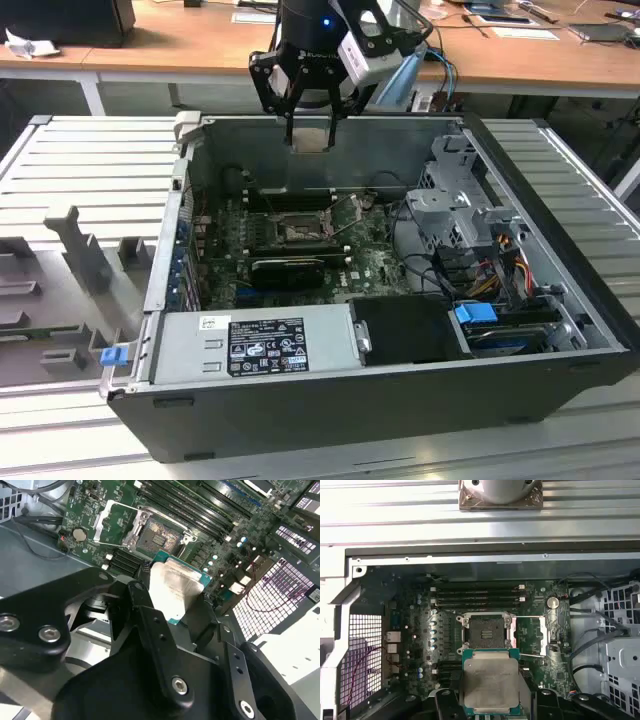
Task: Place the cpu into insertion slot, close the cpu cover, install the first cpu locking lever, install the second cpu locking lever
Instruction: 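Place the cpu into insertion slot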
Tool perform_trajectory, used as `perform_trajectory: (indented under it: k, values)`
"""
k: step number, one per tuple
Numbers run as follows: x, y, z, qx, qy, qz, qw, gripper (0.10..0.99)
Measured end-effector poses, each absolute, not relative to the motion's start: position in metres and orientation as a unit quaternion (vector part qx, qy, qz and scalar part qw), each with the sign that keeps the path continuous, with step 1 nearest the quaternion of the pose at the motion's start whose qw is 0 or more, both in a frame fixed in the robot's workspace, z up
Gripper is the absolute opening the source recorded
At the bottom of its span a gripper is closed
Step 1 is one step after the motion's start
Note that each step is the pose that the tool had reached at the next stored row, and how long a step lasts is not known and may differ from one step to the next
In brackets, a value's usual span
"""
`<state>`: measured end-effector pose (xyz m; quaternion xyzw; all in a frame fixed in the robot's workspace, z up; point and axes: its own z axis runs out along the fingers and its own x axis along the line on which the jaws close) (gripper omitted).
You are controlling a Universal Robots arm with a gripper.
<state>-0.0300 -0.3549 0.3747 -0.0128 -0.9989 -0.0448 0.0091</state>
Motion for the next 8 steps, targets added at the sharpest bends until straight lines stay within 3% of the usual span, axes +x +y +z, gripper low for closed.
perform_trajectory:
  k: [8]
  values:
    - [-0.0303, -0.355, 0.3747, -0.019, -0.999, -0.045, 0.009, 0.529]
